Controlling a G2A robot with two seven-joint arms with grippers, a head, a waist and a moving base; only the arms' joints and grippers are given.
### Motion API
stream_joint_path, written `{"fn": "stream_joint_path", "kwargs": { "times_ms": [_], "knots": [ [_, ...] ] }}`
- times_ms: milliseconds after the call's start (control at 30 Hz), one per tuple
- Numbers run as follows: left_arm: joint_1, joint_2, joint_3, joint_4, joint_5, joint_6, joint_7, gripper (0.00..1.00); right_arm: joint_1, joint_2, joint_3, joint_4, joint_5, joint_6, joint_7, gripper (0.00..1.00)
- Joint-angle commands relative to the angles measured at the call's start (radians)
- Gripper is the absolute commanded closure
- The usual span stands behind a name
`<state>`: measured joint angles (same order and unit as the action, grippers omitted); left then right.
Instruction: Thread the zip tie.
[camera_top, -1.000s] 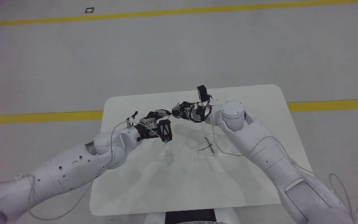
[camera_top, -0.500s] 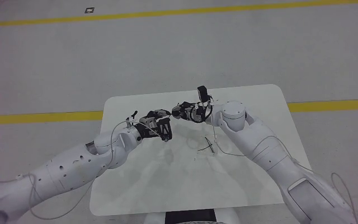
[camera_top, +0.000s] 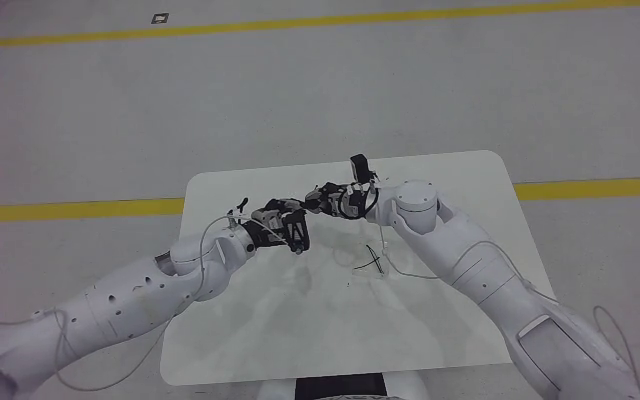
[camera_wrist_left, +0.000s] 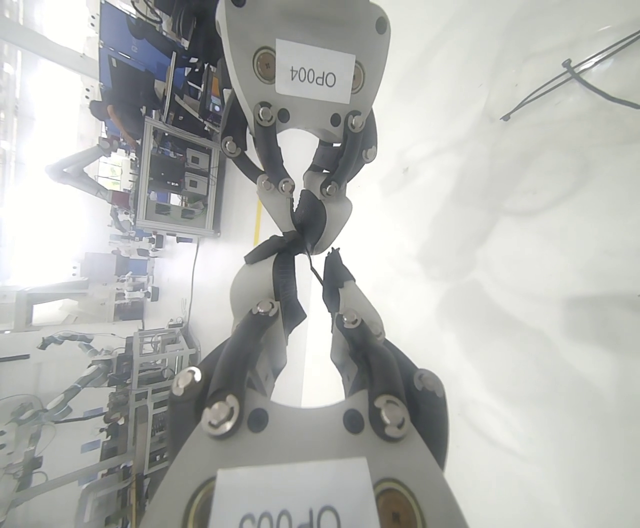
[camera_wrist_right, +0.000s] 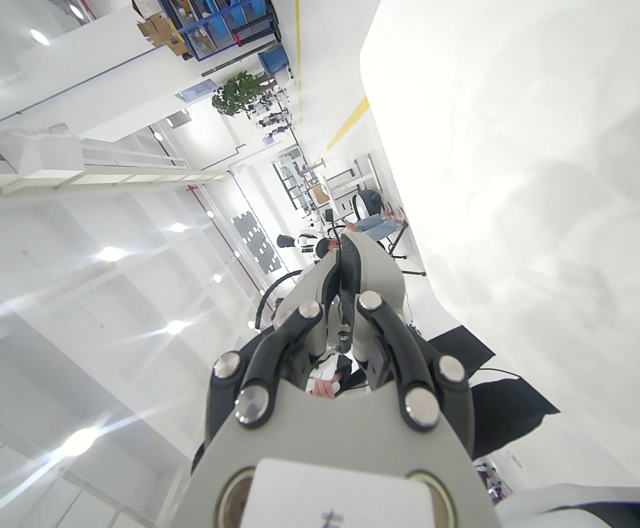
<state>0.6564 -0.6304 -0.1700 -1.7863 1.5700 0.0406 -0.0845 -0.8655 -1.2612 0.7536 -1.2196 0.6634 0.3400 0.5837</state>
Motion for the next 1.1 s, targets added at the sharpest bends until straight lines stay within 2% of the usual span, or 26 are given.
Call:
{"fn": "stream_joint_path", "kwargs": {
  "times_ms": [0, 33, 100, 567, 600, 633, 700, 733, 767, 967, 1067],
  "knots": [
    [0.0, -0.001, 0.0, 0.001, 0.0, -0.001, 0.0, 0.88, 0.003, 0.001, -0.004, 0.001, 0.006, 0.0, -0.002, 1.0],
    [0.0, -0.002, 0.0, 0.002, 0.0, -0.001, 0.0, 0.89, 0.005, 0.003, -0.007, 0.0, 0.01, 0.0, -0.004, 1.0],
    [0.0, -0.003, 0.0, 0.003, 0.0, -0.002, -0.001, 1.0, 0.007, 0.004, -0.01, -0.001, 0.014, 0.0, -0.006, 1.0],
    [0.004, -0.008, 0.0, 0.012, 0.0, -0.001, 0.004, 1.0, 0.02, 0.018, -0.031, -0.007, 0.036, 0.0, -0.006, 1.0],
    [0.004, -0.008, 0.0, 0.012, 0.0, 0.0, 0.005, 1.0, 0.021, 0.019, -0.033, -0.007, 0.036, 0.0, -0.005, 0.75],
    [0.005, -0.008, 0.0, 0.012, 0.0, 0.002, 0.007, 1.0, 0.022, 0.02, -0.035, -0.006, 0.036, 0.0, -0.005, 0.65],
    [0.006, -0.008, 0.0, 0.012, 0.0, 0.004, 0.01, 1.0, 0.023, 0.021, -0.037, -0.007, 0.039, 0.0, -0.004, 0.56],
    [0.007, -0.008, 0.0, 0.012, 0.0, 0.005, 0.011, 1.0, 0.023, 0.022, -0.037, -0.007, 0.04, 0.0, -0.005, 0.45],
    [0.008, -0.008, 0.0, 0.012, 0.0, 0.007, 0.013, 1.0, 0.023, 0.022, -0.038, -0.008, 0.041, 0.0, -0.006, 0.0],
    [0.012, -0.007, 0.0, 0.011, 0.0, 0.014, 0.019, 1.0, 0.021, 0.026, -0.034, -0.013, 0.044, 0.0, -0.016, 0.0],
    [0.024, -0.005, -0.007, 0.011, 0.0, 0.03, 0.027, 1.0, 0.018, 0.029, -0.027, -0.018, 0.04, 0.0, -0.024, 0.0]
  ]
}}
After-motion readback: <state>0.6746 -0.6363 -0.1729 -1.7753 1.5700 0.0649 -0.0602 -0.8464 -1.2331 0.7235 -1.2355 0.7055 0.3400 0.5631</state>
